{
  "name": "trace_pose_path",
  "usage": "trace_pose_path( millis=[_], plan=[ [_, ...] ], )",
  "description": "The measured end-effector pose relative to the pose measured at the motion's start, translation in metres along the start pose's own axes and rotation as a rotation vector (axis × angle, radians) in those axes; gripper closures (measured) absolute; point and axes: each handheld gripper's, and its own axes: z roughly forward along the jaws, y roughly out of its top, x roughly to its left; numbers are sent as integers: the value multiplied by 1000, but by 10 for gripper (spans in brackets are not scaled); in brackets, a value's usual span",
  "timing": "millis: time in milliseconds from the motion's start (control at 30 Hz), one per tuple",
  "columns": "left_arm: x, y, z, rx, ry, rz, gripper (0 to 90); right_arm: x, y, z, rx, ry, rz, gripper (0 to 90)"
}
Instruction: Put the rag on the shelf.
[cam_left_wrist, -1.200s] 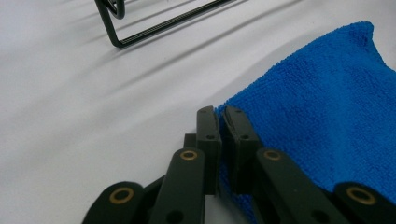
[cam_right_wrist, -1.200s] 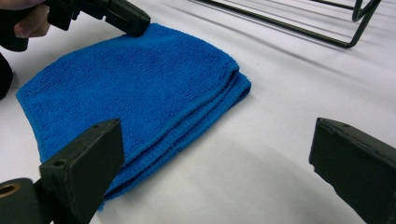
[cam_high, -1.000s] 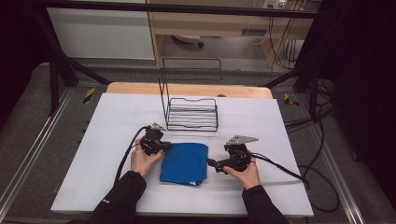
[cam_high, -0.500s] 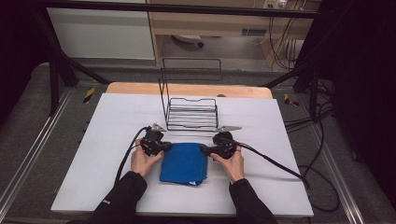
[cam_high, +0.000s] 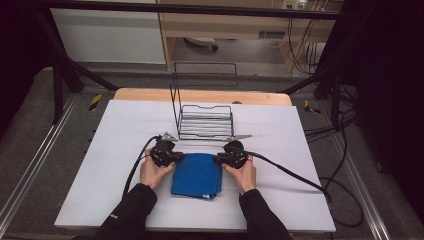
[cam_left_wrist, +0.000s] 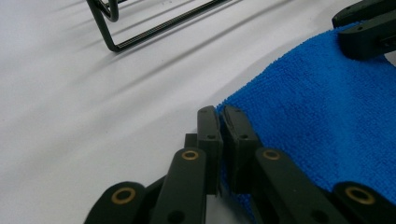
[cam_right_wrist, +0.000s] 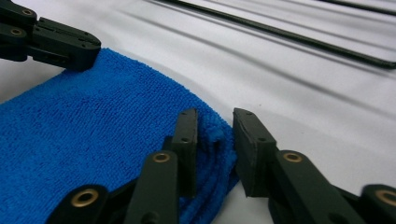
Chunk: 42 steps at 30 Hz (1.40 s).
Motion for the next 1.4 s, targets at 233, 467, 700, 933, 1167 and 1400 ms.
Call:
trace_pose_path(
  millis=[233, 467, 700, 933, 1167, 1400],
  plan=[
    [5, -2, -1, -12, -34, -15, 856, -1, 2, 0, 31, 32, 57, 829],
    [7, -2, -2, -20, -50, -29, 862, -2, 3, -1, 35, 46, 70, 850],
    [9, -1, -9, -47, -46, -27, 866, -2, 4, -6, 14, 64, 70, 852],
    [8, 0, -21, -96, -52, -29, 866, 1, 8, -16, -27, 89, 61, 852],
    [6, 2, -37, -139, -64, -19, 866, 4, 9, -27, -77, 108, 45, 852],
    [1, 6, -56, -192, -74, -6, 867, 10, 10, -41, -136, 131, 26, 852]
  ],
)
